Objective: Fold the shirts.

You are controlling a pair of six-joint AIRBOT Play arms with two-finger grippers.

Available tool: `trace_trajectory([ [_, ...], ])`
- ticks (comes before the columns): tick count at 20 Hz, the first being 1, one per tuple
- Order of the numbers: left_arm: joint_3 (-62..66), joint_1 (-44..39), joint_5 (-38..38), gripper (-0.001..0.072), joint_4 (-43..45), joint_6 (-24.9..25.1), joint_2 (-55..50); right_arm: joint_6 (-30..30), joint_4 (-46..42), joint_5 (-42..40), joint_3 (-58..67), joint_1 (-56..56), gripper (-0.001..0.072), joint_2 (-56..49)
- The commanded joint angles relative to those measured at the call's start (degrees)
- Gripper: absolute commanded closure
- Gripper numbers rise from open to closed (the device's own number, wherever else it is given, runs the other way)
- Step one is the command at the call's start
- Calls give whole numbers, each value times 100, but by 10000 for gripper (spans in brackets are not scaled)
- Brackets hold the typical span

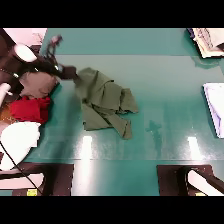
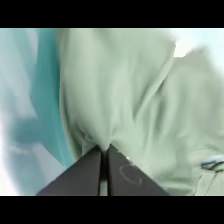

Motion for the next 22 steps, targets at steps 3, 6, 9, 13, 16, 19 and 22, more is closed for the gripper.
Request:
trace_trajectory([
  [3,1847,2,-442,682,402,9,389,7,17,439,-946,800,206,-957],
  [6,1978,2,-522,682,400,-15,411,2,33,-601,-1755,1556,209,-1698],
  [9,1912,2,-702,682,400,-146,396,-4,702,-1261,-1893,2055,210,-2625],
  [13,1908,2,-787,682,402,-146,396,0,1788,-1683,-1886,2393,210,-3475],
  [16,1908,2,-791,682,400,-146,396,0,2334,-1845,-1886,2645,211,-3840],
  [19,1908,2,-791,682,400,-146,396,-2,2667,-2057,-1886,2935,266,-4022],
  [22,1908,2,-793,682,400,-146,396,-2,2726,-2511,-1880,3206,293,-4026],
])
